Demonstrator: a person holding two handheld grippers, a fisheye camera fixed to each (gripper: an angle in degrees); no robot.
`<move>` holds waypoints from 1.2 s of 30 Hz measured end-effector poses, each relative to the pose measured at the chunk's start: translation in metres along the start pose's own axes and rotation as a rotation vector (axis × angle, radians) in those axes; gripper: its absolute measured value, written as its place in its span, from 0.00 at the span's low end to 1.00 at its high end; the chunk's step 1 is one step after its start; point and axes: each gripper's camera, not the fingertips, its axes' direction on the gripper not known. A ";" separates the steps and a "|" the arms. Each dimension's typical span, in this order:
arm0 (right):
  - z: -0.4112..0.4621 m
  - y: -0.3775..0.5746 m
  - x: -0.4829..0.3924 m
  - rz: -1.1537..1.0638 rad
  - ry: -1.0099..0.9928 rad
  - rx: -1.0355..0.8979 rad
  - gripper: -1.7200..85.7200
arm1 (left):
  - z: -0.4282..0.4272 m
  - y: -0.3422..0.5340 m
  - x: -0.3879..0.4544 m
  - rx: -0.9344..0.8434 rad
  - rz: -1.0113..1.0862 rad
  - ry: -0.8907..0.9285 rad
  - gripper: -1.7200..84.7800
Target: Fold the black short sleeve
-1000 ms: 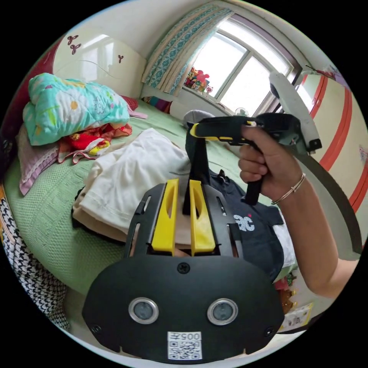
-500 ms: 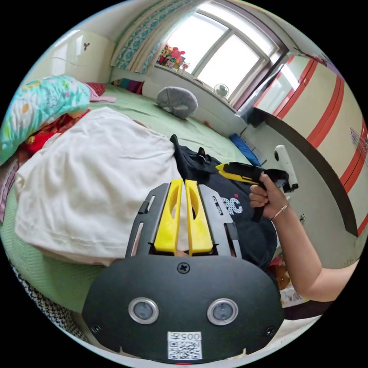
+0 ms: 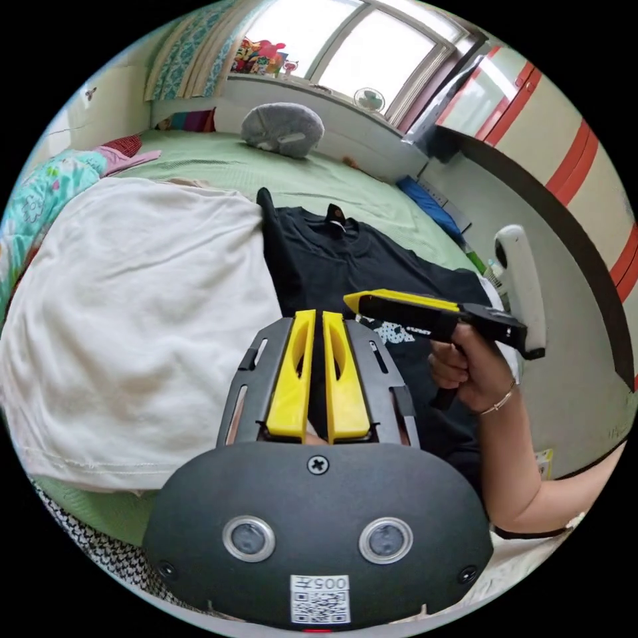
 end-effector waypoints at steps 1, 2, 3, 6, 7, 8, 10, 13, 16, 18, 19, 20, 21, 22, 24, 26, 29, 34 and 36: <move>0.003 -0.001 -0.001 -0.007 -0.006 -0.021 0.12 | 0.008 -0.002 0.004 -0.020 -0.008 -0.041 0.08; 0.008 -0.002 -0.003 -0.018 0.007 -0.045 0.12 | 0.015 -0.003 0.006 -0.032 -0.023 -0.067 0.08; 0.010 -0.002 -0.003 -0.026 0.020 -0.052 0.12 | 0.018 -0.004 0.006 -0.036 -0.025 -0.075 0.09; 0.021 -0.006 -0.005 -0.021 0.108 -0.066 0.12 | 0.032 -0.008 0.013 -0.065 0.011 -0.093 0.11; 0.026 -0.009 -0.006 -0.022 0.111 -0.088 0.11 | 0.039 -0.010 0.015 -0.086 0.022 -0.105 0.11; 0.032 -0.011 -0.007 -0.030 0.099 -0.129 0.11 | 0.046 -0.011 0.017 -0.094 0.024 -0.118 0.12; 0.044 -0.013 -0.006 -0.032 0.108 -0.213 0.10 | 0.056 -0.014 0.020 -0.113 0.033 -0.152 0.12; 0.050 -0.013 0.003 0.020 0.130 -0.268 0.09 | 0.062 -0.018 0.024 -0.091 0.029 -0.166 0.12; 0.038 -0.015 0.010 0.059 0.158 -0.243 0.10 | 0.065 -0.022 0.022 -0.083 0.016 -0.145 0.12; 0.026 -0.017 0.007 0.061 0.193 -0.157 0.10 | 0.067 -0.025 0.021 -0.078 0.009 -0.138 0.12; 0.017 -0.018 0.003 0.057 0.193 -0.086 0.10 | 0.068 -0.026 0.021 -0.072 0.005 -0.135 0.12; 0.011 -0.018 -0.002 0.043 0.180 -0.039 0.11 | 0.070 -0.027 0.021 -0.072 0.004 -0.135 0.12; 0.009 -0.018 -0.005 0.038 0.175 -0.026 0.11 | 0.070 -0.027 0.021 -0.071 0.003 -0.136 0.12; 0.006 -0.019 -0.010 0.031 0.169 -0.002 0.11 | 0.072 -0.027 0.022 -0.067 0.006 -0.143 0.12; 0.004 -0.020 -0.020 0.003 0.171 0.038 0.11 | 0.073 -0.028 0.023 -0.059 0.011 -0.157 0.12; 0.003 -0.021 -0.032 -0.024 0.193 0.081 0.11 | 0.075 -0.030 0.022 -0.049 0.003 -0.137 0.13; 0.003 -0.023 -0.045 -0.059 0.151 0.116 0.11 | 0.082 -0.036 0.018 -0.070 0.006 -0.121 0.14; 0.008 -0.034 -0.061 -0.082 0.109 0.081 0.11 | 0.091 -0.044 0.016 -0.100 0.033 -0.125 0.15; 0.004 -0.043 -0.069 -0.089 0.136 0.083 0.11 | 0.093 -0.046 0.016 -0.115 0.047 -0.116 0.15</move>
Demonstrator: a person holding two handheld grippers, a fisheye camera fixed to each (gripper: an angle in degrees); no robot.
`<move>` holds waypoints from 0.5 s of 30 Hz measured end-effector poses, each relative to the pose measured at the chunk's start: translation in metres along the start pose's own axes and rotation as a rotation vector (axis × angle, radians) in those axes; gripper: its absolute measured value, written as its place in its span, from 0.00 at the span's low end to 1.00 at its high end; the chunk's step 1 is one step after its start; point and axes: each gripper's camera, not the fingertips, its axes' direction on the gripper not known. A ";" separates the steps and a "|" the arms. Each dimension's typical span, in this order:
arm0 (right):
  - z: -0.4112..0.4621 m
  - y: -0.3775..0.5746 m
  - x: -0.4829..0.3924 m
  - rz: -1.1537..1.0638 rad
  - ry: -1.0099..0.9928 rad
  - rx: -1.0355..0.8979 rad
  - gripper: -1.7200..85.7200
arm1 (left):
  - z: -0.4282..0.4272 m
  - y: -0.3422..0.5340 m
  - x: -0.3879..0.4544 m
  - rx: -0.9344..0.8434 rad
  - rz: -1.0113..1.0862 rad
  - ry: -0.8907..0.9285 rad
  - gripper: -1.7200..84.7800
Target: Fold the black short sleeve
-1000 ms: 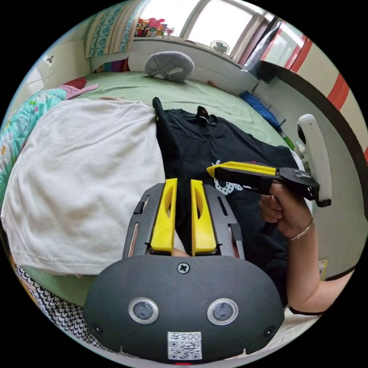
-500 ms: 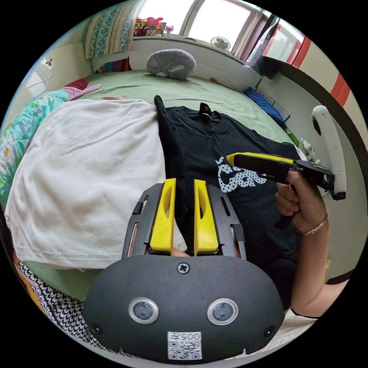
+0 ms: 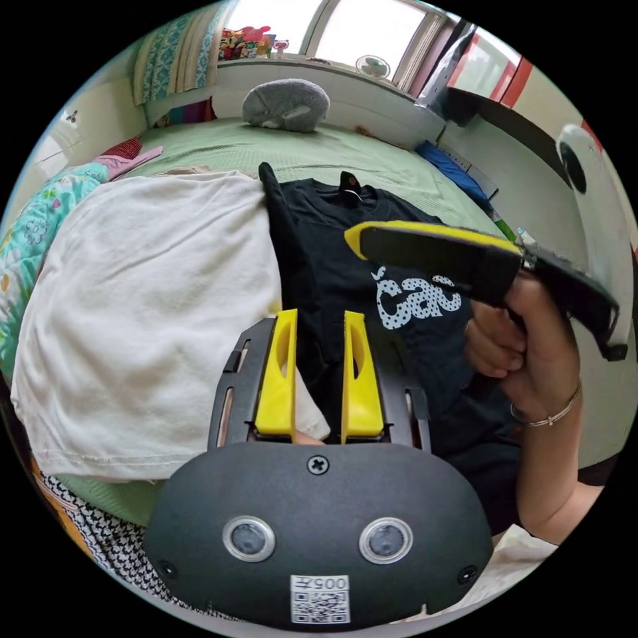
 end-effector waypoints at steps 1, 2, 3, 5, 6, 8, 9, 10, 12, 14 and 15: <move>-0.004 -0.008 -0.004 0.004 0.006 0.016 0.11 | 0.001 0.000 -0.002 0.001 -0.004 0.008 0.15; -0.006 -0.019 -0.007 0.006 -0.004 0.030 0.11 | 0.001 0.000 -0.003 0.006 -0.007 0.010 0.15; -0.007 -0.026 -0.008 0.003 -0.006 0.037 0.11 | 0.001 0.000 -0.003 0.008 -0.007 0.011 0.15; -0.001 -0.056 -0.017 -0.027 0.066 0.046 0.12 | 0.003 -0.001 -0.006 0.012 -0.017 0.020 0.15; 0.002 -0.065 -0.019 -0.026 0.088 0.034 0.12 | 0.004 -0.001 -0.007 0.009 -0.017 0.022 0.15; 0.022 -0.098 -0.026 -0.035 0.091 -0.043 0.13 | 0.004 -0.003 -0.009 0.009 -0.023 0.026 0.15; 0.027 -0.104 -0.028 -0.038 0.083 -0.059 0.14 | 0.004 -0.003 -0.010 0.011 -0.025 0.028 0.15; 0.039 -0.117 -0.030 -0.036 0.073 -0.093 0.15 | 0.004 -0.004 -0.011 0.009 -0.025 0.033 0.15; 0.061 -0.131 -0.032 -0.037 0.137 -0.143 0.14 | 0.004 -0.005 -0.013 0.001 -0.027 0.040 0.15; 0.093 -0.140 -0.024 0.004 0.238 -0.230 0.12 | 0.003 -0.006 -0.018 -0.001 -0.034 0.057 0.15; 0.099 -0.141 -0.020 0.021 0.242 -0.248 0.11 | 0.003 -0.006 -0.019 -0.001 -0.035 0.062 0.15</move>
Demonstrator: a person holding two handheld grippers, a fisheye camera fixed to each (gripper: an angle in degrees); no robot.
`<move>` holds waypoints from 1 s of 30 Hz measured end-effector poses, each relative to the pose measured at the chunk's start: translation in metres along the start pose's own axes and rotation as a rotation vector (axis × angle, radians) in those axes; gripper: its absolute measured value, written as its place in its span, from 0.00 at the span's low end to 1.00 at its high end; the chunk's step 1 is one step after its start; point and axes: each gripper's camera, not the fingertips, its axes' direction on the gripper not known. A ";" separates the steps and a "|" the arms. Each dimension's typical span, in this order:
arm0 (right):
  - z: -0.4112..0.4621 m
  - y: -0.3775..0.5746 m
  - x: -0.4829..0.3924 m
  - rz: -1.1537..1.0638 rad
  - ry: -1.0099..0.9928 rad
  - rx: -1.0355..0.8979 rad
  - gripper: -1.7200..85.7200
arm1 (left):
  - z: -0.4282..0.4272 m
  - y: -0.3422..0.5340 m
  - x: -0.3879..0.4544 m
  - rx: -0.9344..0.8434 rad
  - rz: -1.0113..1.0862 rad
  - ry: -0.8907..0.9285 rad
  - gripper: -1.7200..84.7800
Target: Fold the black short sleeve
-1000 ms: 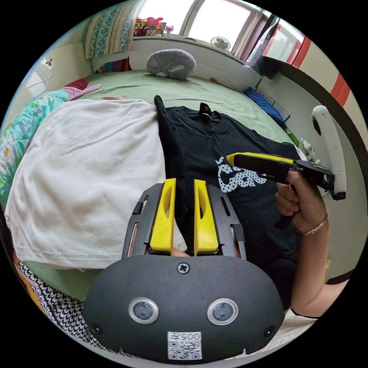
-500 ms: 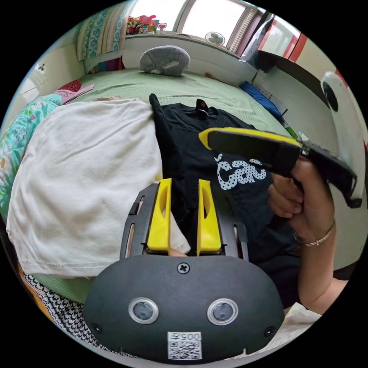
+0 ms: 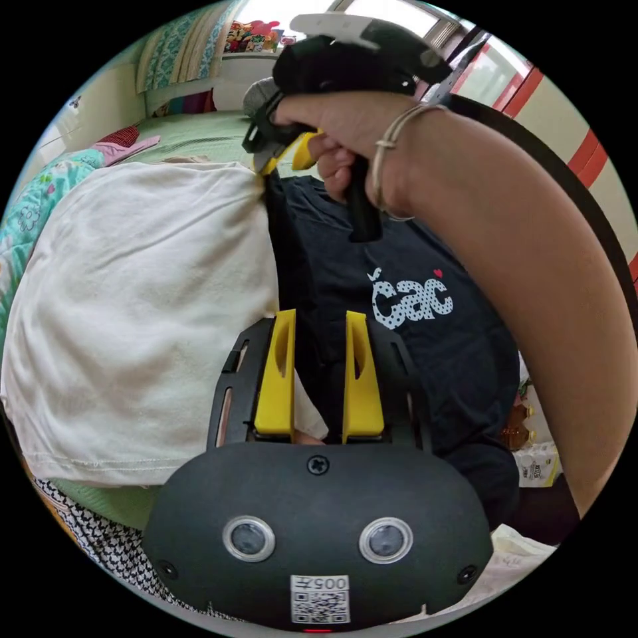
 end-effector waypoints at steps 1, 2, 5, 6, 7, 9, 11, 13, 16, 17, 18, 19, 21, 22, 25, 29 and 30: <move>0.007 -0.001 0.007 0.032 -0.004 -0.008 0.09 | -0.001 0.000 -0.002 -0.001 -0.002 0.009 0.15; 0.008 0.002 0.018 0.074 -0.018 0.013 0.07 | -0.002 0.000 -0.004 -0.001 -0.006 0.016 0.15; 0.005 0.014 0.046 0.130 -0.125 0.059 0.06 | -0.004 -0.001 -0.008 -0.002 -0.010 0.029 0.15; 0.004 0.017 0.052 0.136 -0.141 0.063 0.06 | -0.005 -0.001 -0.009 0.000 -0.013 0.032 0.15; 0.004 0.021 0.063 0.149 -0.160 0.074 0.06 | -0.006 -0.001 -0.010 0.007 -0.018 0.037 0.15; 0.004 0.028 0.081 0.169 -0.190 0.084 0.06 | -0.010 0.000 -0.012 0.021 -0.023 0.043 0.16; 0.005 0.035 0.103 0.199 -0.257 0.081 0.05 | -0.015 0.002 -0.012 0.048 -0.025 0.038 0.16; 0.004 0.042 0.116 0.213 -0.312 0.093 0.05 | -0.016 0.002 -0.012 0.050 -0.023 0.031 0.16; 0.001 0.050 0.128 0.208 -0.353 0.102 0.05 | -0.013 0.001 -0.014 0.035 -0.029 0.030 0.16; -0.001 0.053 0.131 0.203 -0.357 0.106 0.05 | -0.013 0.001 -0.015 0.032 -0.035 0.034 0.16; -0.002 0.054 0.133 0.202 -0.358 0.108 0.05 | -0.013 0.000 -0.016 0.031 -0.037 0.036 0.16; -0.004 0.056 0.136 0.201 -0.361 0.111 0.05 | -0.013 0.000 -0.017 0.028 -0.042 0.038 0.15; -0.007 0.060 0.139 0.189 -0.368 0.113 0.05 | -0.013 0.000 -0.018 0.023 -0.044 0.043 0.13; -0.008 0.063 0.141 0.184 -0.377 0.112 0.05 | -0.013 0.000 -0.019 0.016 -0.048 0.055 0.12; -0.011 0.069 0.145 0.173 -0.403 0.114 0.05 | -0.013 0.001 -0.022 -0.001 -0.078 0.077 0.08; -0.019 0.075 0.151 0.166 -0.414 0.131 0.05 | -0.033 0.007 -0.025 0.055 -0.090 0.091 0.05; -0.022 0.076 0.151 0.166 -0.426 0.139 0.05 | -0.038 0.009 -0.025 0.076 -0.086 0.099 0.05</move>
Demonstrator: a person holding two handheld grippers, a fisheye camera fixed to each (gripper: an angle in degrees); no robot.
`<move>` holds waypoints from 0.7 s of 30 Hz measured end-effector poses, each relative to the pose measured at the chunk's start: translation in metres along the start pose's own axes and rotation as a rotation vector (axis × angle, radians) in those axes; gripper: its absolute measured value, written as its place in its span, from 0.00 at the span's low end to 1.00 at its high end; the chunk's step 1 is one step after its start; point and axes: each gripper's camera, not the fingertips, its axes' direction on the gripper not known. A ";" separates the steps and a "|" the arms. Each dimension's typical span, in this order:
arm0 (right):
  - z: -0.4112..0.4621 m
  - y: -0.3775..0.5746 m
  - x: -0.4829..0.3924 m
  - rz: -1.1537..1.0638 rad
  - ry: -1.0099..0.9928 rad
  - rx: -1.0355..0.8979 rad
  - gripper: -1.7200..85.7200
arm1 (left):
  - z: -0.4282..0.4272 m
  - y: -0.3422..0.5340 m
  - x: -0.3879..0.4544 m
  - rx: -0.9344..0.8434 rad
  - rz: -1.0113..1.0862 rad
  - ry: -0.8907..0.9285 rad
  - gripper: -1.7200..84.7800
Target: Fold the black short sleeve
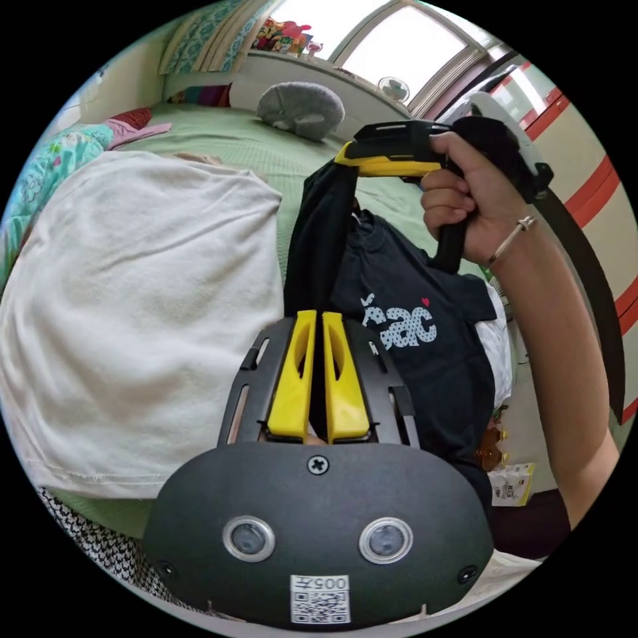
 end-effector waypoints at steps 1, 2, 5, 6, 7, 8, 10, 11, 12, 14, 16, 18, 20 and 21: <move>-0.005 0.000 -0.001 0.003 -0.033 0.015 0.05 | -0.010 0.003 0.000 0.039 0.016 0.019 0.05; -0.009 -0.001 -0.003 0.002 -0.073 0.025 0.05 | -0.019 0.007 -0.001 0.077 0.028 0.023 0.04; -0.006 -0.006 -0.018 -0.022 -0.115 0.015 0.06 | -0.033 0.013 -0.015 0.131 -0.012 -0.054 0.04; -0.003 -0.007 -0.021 -0.024 -0.115 0.009 0.06 | -0.033 0.013 -0.019 0.125 -0.032 -0.043 0.04; 0.005 -0.007 -0.027 -0.014 -0.111 0.003 0.06 | -0.033 0.014 -0.030 0.118 -0.087 0.019 0.04; 0.014 -0.007 -0.033 -0.012 -0.100 -0.009 0.06 | -0.032 0.016 -0.038 0.115 -0.133 0.080 0.04; 0.030 -0.006 -0.042 -0.044 -0.066 -0.046 0.07 | -0.029 0.018 -0.040 0.085 -0.161 0.083 0.04; 0.040 -0.005 -0.046 -0.056 -0.052 -0.099 0.08 | -0.028 0.019 -0.038 0.070 -0.155 0.072 0.04; 0.043 -0.004 -0.048 -0.061 -0.051 -0.120 0.08 | -0.027 0.020 -0.037 0.068 -0.150 0.071 0.04; 0.027 0.004 -0.050 -0.083 -0.069 -0.066 0.09 | -0.025 0.024 -0.029 0.058 -0.128 0.053 0.05; 0.003 0.015 -0.050 -0.142 -0.099 0.004 0.10 | -0.025 0.028 -0.025 0.060 -0.127 0.060 0.05; -0.017 0.030 -0.044 -0.185 -0.123 0.014 0.11 | -0.023 0.032 -0.022 0.058 -0.132 0.074 0.05; -0.033 0.059 -0.024 -0.169 -0.111 -0.014 0.10 | -0.021 0.037 -0.016 0.053 -0.126 0.082 0.05; -0.035 0.068 -0.018 -0.163 -0.099 -0.021 0.10 | -0.020 0.039 -0.014 0.053 -0.125 0.084 0.05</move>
